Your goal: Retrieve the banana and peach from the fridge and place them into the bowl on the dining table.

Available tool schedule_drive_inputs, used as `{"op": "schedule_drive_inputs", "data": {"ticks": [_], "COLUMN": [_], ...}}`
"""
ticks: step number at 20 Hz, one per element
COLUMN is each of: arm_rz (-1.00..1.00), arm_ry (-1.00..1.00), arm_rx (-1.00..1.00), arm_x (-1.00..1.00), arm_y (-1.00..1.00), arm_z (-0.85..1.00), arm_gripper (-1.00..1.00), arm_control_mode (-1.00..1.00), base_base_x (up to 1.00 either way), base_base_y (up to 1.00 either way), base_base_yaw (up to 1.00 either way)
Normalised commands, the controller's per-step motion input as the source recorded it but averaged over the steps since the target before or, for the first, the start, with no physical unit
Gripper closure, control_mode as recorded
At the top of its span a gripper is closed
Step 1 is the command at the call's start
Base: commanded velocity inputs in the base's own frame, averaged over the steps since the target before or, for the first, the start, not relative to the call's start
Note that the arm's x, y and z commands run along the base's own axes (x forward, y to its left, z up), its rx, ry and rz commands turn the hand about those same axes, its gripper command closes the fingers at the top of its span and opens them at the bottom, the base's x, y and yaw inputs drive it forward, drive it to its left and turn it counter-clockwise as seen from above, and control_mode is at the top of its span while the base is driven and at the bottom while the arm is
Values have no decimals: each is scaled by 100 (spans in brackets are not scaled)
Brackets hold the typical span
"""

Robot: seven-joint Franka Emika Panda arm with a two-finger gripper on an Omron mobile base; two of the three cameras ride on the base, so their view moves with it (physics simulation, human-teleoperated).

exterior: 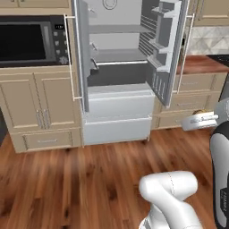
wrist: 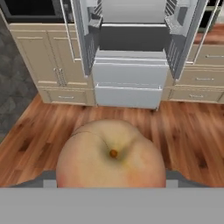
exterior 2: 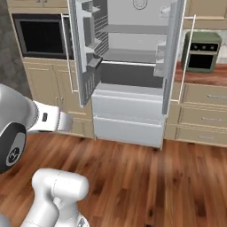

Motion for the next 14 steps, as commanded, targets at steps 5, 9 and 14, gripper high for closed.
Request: {"op": "schedule_drive_inputs", "data": {"ticks": [5, 9, 14], "arm_rz": [0, 0, 0], "arm_ry": [0, 0, 0], "arm_rx": [0, 0, 0], "arm_x": [0, 0, 0], "arm_y": [0, 0, 0], "arm_z": [0, 0, 0], "arm_gripper": [100, 100, 100], "arm_control_mode": [100, 100, 100], "base_base_x": [-100, -100, -100], "base_base_y": [-23, -28, -34], "base_base_yaw": [-1, -2, -3]}}
